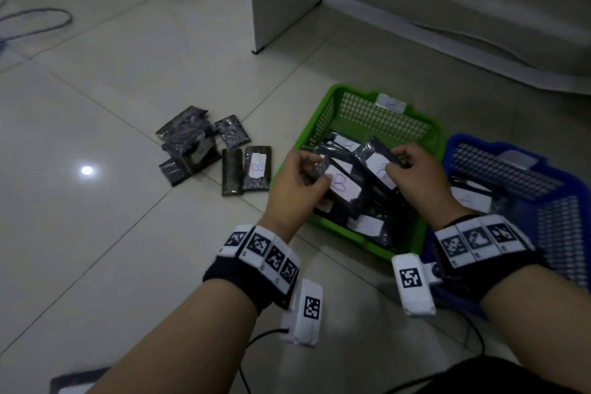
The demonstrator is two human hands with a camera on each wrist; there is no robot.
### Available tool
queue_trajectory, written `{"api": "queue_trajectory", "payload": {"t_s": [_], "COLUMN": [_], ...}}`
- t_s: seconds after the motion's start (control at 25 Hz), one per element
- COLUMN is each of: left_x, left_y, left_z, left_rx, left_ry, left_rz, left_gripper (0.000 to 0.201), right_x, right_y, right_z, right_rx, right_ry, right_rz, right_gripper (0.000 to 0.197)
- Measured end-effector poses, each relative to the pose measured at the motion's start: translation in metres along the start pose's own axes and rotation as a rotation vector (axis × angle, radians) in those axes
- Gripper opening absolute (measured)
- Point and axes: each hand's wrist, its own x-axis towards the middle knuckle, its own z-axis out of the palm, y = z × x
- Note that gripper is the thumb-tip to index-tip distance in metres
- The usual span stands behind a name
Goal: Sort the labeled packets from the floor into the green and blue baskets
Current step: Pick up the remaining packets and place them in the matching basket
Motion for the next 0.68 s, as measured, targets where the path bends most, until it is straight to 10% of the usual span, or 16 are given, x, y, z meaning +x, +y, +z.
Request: {"api": "queue_trajectory", "payload": {"t_s": [0.4,0.68], "left_x": [-0.009,-0.012], "left_y": [-0.025,-0.028], "left_z": [0.049,0.047], "left_rx": [0.904,0.916], "left_ry": [-0.1,-0.108], "left_rz": [0.398,0.445], "left_gripper": [0.039,0.026], "right_x": [0.005,-0.01], "right_y": [0.037,0.037], "right_z": [-0.007,0.0], "right_rx": [-0.382,-0.856], "right_ry": [-0.125,-0.116], "right_rz": [0.077,-0.035], "right_gripper": [0.018,0.046]}}
